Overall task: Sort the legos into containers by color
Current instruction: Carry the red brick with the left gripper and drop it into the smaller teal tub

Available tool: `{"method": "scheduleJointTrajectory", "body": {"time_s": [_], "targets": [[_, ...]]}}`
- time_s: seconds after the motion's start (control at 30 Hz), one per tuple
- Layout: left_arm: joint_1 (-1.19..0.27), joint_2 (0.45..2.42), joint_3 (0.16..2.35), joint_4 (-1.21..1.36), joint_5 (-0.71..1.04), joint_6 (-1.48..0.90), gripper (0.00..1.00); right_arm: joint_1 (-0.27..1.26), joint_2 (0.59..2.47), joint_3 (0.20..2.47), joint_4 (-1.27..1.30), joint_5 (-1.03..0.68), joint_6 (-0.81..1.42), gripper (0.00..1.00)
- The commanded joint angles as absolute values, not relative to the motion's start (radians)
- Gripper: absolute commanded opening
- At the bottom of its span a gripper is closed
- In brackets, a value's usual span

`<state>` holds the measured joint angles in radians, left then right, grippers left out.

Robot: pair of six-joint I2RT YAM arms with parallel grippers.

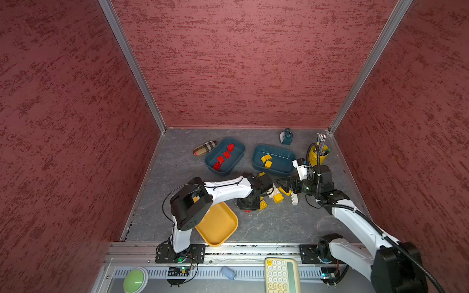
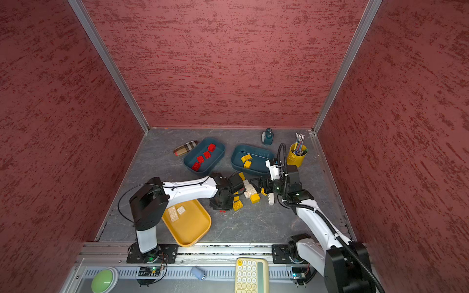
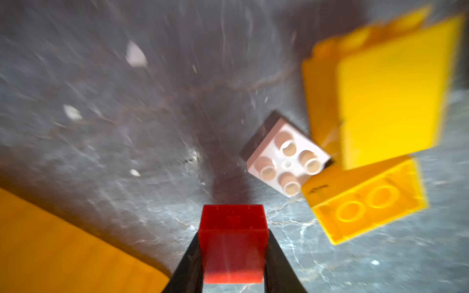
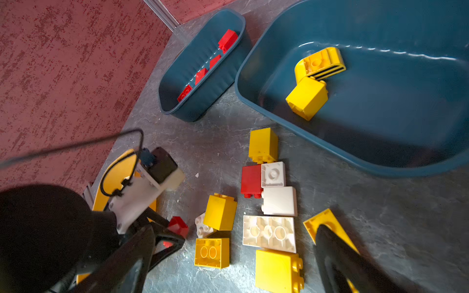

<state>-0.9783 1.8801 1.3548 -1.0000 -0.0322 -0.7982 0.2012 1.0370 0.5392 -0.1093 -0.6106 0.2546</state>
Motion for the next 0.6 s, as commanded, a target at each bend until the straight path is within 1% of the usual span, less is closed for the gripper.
{"method": "scheduleJointTrajectory", "body": {"time_s": [0.0,0.27,0.43,0.57], "targets": [[-0.915,1.822,1.417,-1.047,-0.061,-0.680,0.31,0.199,1.018,0.524,-0.076,-0.637,0.257,0.99],[-0.693,1.828,1.578,-1.071,-0.082,-0.444,0.31,0.202,1.032,0.517,0.022,-0.720,0.329,0.99],[-0.573,1.899,1.691,-1.032,-0.060,-0.353,0.31,0.219,1.047,0.529,0.060,-0.721,0.354,0.99],[-0.510,1.973,1.787,-0.988,-0.030,-0.309,0.31,0.240,1.074,0.551,0.061,-0.708,0.357,0.99]]}}
